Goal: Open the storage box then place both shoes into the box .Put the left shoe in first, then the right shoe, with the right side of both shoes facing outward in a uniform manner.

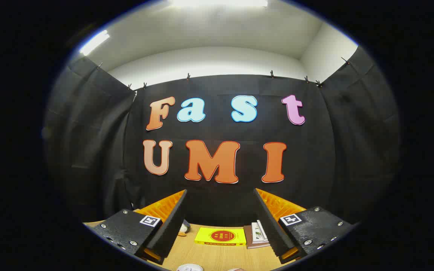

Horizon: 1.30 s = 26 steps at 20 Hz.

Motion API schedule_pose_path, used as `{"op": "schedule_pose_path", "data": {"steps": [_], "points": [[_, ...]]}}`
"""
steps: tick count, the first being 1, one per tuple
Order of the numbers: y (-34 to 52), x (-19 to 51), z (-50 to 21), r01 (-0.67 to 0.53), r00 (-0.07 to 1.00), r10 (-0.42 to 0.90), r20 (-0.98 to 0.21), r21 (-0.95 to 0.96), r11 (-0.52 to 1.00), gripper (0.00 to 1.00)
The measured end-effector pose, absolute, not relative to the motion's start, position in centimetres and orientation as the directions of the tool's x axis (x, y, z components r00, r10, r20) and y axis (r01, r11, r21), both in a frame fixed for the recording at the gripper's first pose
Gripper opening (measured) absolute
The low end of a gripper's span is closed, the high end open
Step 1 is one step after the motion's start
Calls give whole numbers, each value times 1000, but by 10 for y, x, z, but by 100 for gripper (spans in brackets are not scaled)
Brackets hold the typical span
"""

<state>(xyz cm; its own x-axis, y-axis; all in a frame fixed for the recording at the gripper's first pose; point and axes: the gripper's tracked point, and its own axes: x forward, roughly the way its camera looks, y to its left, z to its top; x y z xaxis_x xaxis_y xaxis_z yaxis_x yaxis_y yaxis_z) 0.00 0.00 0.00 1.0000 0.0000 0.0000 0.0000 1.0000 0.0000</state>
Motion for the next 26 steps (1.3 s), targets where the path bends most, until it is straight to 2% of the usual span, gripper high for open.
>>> {"op": "schedule_pose_path", "data": {"steps": [6,16,20,26], "points": [[11,4,-15,-34,999,35,-37,25,999,99],[56,4,-89,-133,953,177,-245,185,974,99],[97,-4,-133,-194,878,301,-372,300,934,98],[160,-43,-218,-246,675,478,-562,439,864,98]]}}
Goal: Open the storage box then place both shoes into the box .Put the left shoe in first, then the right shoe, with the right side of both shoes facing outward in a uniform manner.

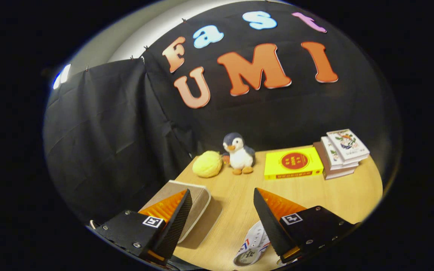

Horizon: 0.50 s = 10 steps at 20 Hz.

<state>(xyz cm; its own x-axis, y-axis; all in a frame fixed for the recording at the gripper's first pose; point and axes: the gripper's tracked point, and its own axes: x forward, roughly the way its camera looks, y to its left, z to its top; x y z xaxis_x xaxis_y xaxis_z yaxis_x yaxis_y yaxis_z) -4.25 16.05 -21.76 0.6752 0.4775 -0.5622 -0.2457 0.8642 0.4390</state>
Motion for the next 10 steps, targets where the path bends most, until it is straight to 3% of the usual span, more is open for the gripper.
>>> {"op": "schedule_pose_path", "data": {"steps": [10], "points": [[262,-84,-291,-171,341,740,-580,736,655,97]]}}
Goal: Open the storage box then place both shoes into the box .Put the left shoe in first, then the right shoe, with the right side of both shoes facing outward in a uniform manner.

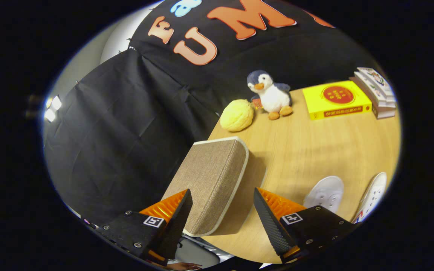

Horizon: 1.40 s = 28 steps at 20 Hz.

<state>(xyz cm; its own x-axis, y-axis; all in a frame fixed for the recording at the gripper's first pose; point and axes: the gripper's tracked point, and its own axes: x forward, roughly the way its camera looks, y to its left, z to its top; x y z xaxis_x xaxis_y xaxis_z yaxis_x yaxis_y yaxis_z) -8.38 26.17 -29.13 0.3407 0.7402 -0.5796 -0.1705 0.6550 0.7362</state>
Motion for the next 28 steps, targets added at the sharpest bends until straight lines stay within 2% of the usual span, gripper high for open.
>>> {"op": "schedule_pose_path", "data": {"steps": [4,7,10,16,19,22,24,25,26,27,28], "points": [[295,-89,-325,-80,237,803,-546,813,577,97],[308,-92,-341,3,208,835,-509,854,520,97],[320,-89,-345,102,213,878,-428,904,416,97],[319,-79,-341,189,251,905,-342,935,301,95],[313,-69,-330,197,285,904,-319,942,270,77],[305,-68,-331,207,284,902,-325,939,274,72],[298,-64,-337,222,301,885,-356,929,298,59],[294,-59,-342,230,319,866,-386,918,324,44],[292,-56,-344,239,334,855,-397,913,331,37],[294,-54,-343,247,339,854,-395,913,324,25],[293,-56,-340,250,339,858,-386,916,314,23]]}}
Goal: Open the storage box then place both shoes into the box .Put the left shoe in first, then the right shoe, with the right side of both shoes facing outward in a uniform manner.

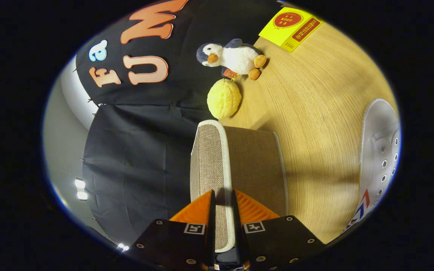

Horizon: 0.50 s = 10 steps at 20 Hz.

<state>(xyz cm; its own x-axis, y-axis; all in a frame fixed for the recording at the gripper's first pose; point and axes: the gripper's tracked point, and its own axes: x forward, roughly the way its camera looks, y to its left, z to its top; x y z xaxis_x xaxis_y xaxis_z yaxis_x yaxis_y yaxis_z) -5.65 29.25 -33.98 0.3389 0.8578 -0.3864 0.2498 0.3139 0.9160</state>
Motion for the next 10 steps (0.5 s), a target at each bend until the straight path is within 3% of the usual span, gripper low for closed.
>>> {"op": "schedule_pose_path", "data": {"steps": [10], "points": [[300,-51,-312,233,365,905,-218,963,138,16]]}}
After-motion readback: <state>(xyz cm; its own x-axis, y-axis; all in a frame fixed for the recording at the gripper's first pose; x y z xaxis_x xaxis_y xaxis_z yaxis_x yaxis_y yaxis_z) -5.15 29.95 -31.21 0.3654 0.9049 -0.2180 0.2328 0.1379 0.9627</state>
